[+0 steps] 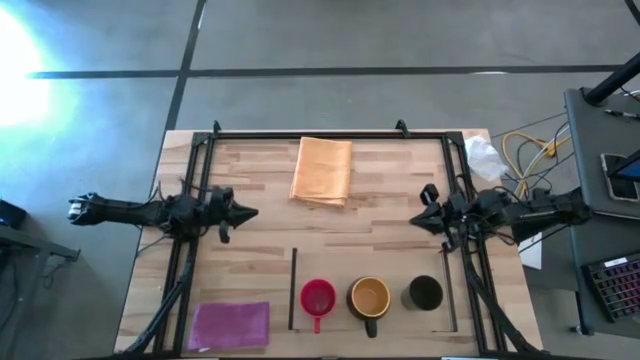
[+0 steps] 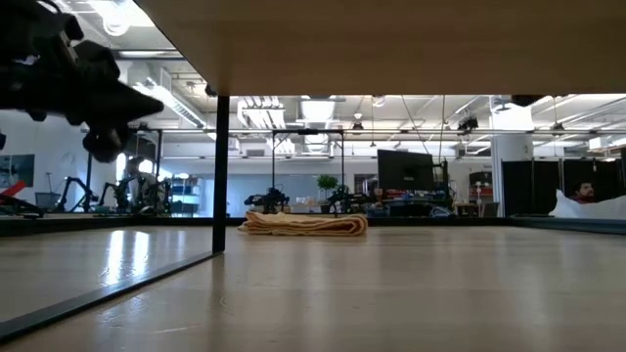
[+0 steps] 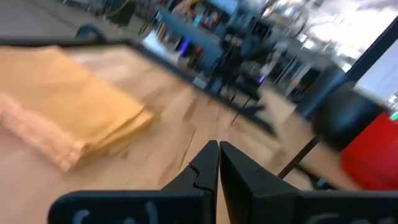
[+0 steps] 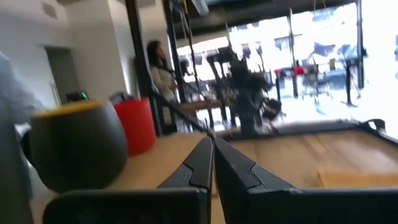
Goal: Stack small to large cups/mugs on shelf
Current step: Return to Home Position
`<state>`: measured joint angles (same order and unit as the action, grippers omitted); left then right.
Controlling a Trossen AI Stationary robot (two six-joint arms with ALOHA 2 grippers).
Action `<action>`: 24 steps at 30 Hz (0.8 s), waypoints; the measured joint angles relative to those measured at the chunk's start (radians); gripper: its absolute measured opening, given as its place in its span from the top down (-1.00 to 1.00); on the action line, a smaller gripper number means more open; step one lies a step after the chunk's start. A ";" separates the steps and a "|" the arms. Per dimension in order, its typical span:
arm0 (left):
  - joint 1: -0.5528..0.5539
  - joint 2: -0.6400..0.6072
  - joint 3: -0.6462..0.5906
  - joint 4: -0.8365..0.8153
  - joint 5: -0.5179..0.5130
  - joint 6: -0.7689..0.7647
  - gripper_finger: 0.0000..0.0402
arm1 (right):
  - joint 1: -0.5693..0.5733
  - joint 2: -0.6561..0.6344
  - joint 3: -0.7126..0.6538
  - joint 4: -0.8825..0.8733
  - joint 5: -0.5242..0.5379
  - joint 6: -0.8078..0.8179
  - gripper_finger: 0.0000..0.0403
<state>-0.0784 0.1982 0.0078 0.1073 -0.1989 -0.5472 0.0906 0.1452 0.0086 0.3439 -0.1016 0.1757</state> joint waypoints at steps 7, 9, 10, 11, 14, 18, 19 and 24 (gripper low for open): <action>0.000 0.020 0.000 -0.061 -0.042 0.002 1.00 | -0.009 0.000 0.000 -0.141 0.023 -0.002 0.96; 0.000 0.030 0.000 -0.058 -0.071 0.003 1.00 | -0.009 0.001 0.001 -0.190 0.073 -0.009 0.96; 0.000 0.036 0.000 -0.058 -0.073 0.003 1.00 | -0.009 0.001 0.001 -0.219 0.107 -0.010 0.96; 0.000 0.042 0.000 -0.058 -0.072 0.003 1.00 | -0.009 0.001 0.001 -0.252 0.139 -0.012 0.96; 0.000 0.056 0.000 -0.059 -0.071 0.003 1.00 | -0.010 0.005 0.003 -0.321 0.232 -0.012 0.96; 0.000 0.068 0.000 -0.059 -0.070 0.003 1.00 | -0.011 0.027 0.005 -0.311 0.236 -0.012 0.96; 0.000 0.071 0.000 -0.059 -0.070 0.003 1.00 | -0.011 0.029 0.005 -0.309 0.234 -0.012 0.96; 0.000 0.084 -0.001 -0.059 -0.069 0.003 1.00 | -0.010 0.027 0.006 -0.311 0.234 -0.012 0.96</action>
<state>-0.0784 0.2825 0.0071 0.0482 -0.2678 -0.5438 0.0803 0.1726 0.0143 0.0334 0.1323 0.1638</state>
